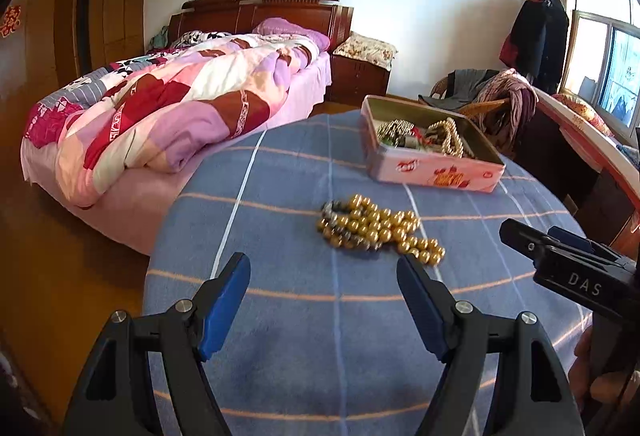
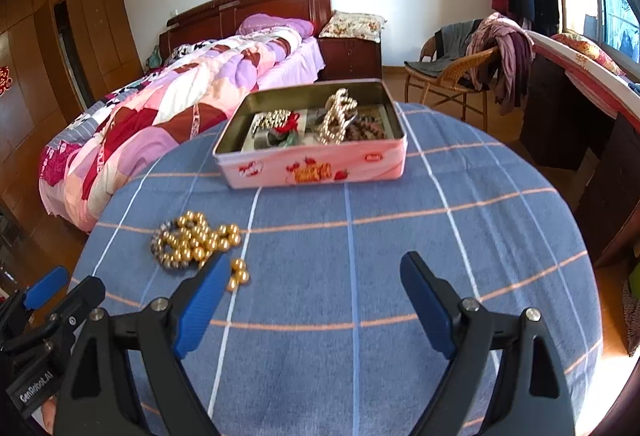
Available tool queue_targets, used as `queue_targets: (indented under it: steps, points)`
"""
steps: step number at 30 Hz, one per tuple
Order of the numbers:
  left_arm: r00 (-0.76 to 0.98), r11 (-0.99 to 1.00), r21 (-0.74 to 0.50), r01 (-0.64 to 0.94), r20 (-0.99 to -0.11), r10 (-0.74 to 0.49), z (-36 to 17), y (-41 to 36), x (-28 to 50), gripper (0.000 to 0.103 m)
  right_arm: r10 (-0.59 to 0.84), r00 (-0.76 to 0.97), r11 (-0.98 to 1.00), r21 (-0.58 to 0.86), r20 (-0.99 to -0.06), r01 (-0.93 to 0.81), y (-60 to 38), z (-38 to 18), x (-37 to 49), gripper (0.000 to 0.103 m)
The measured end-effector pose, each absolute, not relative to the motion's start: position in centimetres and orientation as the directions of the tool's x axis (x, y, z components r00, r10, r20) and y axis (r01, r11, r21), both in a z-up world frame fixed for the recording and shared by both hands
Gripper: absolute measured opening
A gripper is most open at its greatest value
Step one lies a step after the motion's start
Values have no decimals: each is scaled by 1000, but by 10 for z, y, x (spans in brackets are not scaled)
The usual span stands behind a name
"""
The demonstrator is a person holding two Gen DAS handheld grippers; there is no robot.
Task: Organize jewelry
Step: 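Withdraw both tools from the tin toward the gold bead strand, then grasp and lift the gold bead strand with the right tool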
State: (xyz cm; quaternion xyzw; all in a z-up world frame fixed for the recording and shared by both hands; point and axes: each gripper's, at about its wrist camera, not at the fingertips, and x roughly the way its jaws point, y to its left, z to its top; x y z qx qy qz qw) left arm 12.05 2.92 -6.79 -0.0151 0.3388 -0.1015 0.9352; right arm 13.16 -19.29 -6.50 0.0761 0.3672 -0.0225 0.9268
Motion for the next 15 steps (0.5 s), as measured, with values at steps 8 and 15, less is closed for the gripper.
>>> queue_targets:
  steps: [8,15]
  points:
    - [735,980,-56,190,-654,-180,-76,29,122,75,113,674,988,156,-730,4,-176,-82,144,62]
    - [742,985,-64,163,-650,-165,-73,42,128,74,171,627,985,139,-760,-100,-147,-91,174,62]
